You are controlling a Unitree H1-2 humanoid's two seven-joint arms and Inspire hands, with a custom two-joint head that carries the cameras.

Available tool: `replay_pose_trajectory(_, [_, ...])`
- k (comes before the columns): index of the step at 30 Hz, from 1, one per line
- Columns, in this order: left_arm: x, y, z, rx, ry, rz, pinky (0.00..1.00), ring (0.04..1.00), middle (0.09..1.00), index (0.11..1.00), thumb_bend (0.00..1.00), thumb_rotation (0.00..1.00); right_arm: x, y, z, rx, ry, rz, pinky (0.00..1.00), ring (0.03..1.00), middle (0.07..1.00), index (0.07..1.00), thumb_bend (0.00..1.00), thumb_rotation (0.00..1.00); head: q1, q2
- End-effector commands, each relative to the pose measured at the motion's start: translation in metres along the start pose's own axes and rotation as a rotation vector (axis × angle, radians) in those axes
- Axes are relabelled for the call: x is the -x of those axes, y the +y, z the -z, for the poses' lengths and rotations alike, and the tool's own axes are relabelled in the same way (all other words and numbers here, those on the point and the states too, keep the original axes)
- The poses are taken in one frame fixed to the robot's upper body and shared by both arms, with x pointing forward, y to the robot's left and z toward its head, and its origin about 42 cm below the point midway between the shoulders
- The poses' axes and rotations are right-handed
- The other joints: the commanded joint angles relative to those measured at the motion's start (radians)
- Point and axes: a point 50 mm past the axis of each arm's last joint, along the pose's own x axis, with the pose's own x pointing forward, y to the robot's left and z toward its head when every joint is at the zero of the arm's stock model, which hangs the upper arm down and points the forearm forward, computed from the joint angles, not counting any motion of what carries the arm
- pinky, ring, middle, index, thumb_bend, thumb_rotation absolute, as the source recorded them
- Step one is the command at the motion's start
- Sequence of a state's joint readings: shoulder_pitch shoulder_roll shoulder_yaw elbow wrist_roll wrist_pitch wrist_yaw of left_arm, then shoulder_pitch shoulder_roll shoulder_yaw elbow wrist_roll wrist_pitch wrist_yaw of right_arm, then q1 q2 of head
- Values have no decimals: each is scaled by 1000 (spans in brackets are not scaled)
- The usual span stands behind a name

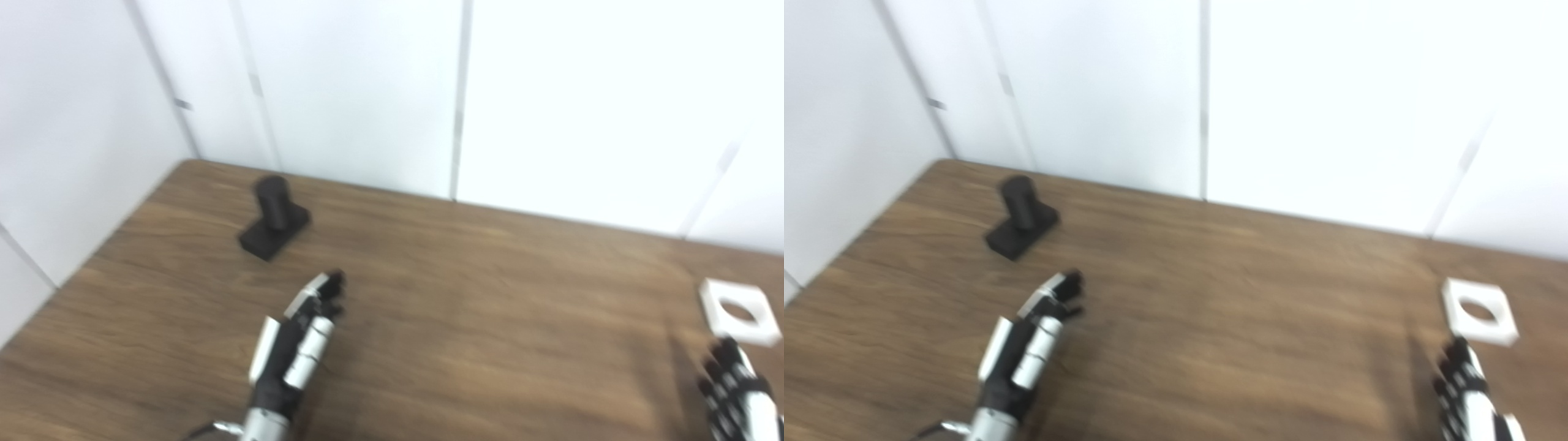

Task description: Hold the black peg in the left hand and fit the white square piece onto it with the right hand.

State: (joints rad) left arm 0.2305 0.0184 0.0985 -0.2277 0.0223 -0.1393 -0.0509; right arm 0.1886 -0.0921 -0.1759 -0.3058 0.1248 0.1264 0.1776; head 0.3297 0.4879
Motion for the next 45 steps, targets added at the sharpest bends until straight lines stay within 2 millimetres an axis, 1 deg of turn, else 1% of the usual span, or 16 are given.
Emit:
replay_pose_trajectory(1, [49,-1,13,1,66,-31,814,898,905,871,591,772,39,-12,13,31,39,3,1000,1000,1000,1000,557,1000,2,1])
replay_pose_trajectory(3, [48,-3,14,10,63,-28,826,906,913,875,575,770,39,-13,18,32,34,17,1000,1000,1000,1000,577,1000,11,-11])
replay_pose_trajectory(5, [48,-5,15,12,68,-32,814,895,903,859,592,767,38,-15,21,25,26,20,1000,1000,1000,991,582,1000,17,-21])
replay_pose_trajectory(12, [48,-10,17,2,86,-33,808,897,908,877,606,782,36,-19,26,18,24,23,1000,1000,1000,986,619,1000,24,-36])
replay_pose_trajectory(19, [48,-13,17,33,96,-38,820,903,908,868,594,758,37,-24,29,16,25,19,1000,1000,1000,987,622,1000,38,-52])
replay_pose_trajectory(21, [49,-14,16,49,93,-45,827,909,910,865,598,703,37,-25,30,19,26,22,1000,1000,1000,982,634,1000,38,-55])
replay_pose_trajectory(23, [46,-10,11,21,57,-58,823,910,907,864,595,686,37,-26,30,20,28,25,1000,1000,1000,983,642,1000,38,-54])
replay_pose_trajectory(25, [42,-5,4,-36,29,-80,822,901,895,855,584,528,37,-26,30,22,29,27,1000,1000,1000,985,637,1000,38,-54])
replay_pose_trajectory(26, [41,-1,-1,-74,24,-91,821,898,892,852,585,504,37,-26,29,22,29,27,1000,1000,1000,985,635,1000,29,-53])
replay_pose_trajectory(29, [33,13,-20,-149,17,-130,824,899,908,876,631,371,37,-26,30,29,32,28,1000,1000,1000,988,636,1000,27,-53])
replay_pose_trajectory(31, [27,26,-33,-248,5,-158,811,904,919,894,656,324,37,-25,30,28,32,29,1000,1000,1000,986,640,1000,29,-53])
replay_pose_trajectory(34, [18,46,-48,-395,17,-203,826,911,939,927,752,238,36,-23,30,28,31,27,1000,1000,1000,983,644,1000,29,-54])
replay_pose_trajectory(38, [11,69,-60,-580,60,-253,874,941,963,954,885,308,36,-21,32,37,27,24,1000,1000,995,976,665,1000,25,-53])
replay_pose_trajectory(40, [6,79,-64,-635,74,-276,843,924,952,965,924,363,36,-21,32,41,19,23,1000,1000,989,966,660,1000,24,-53])
replay_pose_trajectory(44, [-7,98,-69,-855,87,-328,973,981,976,967,994,540,36,-18,31,46,18,28,1000,1000,977,947,667,1000,23,-52])
replay_pose_trajectory(45, [-12,103,-69,-908,88,-339,987,988,977,966,998,561,36,-18,31,48,18,28,1000,1000,977,947,665,1000,23,-52])
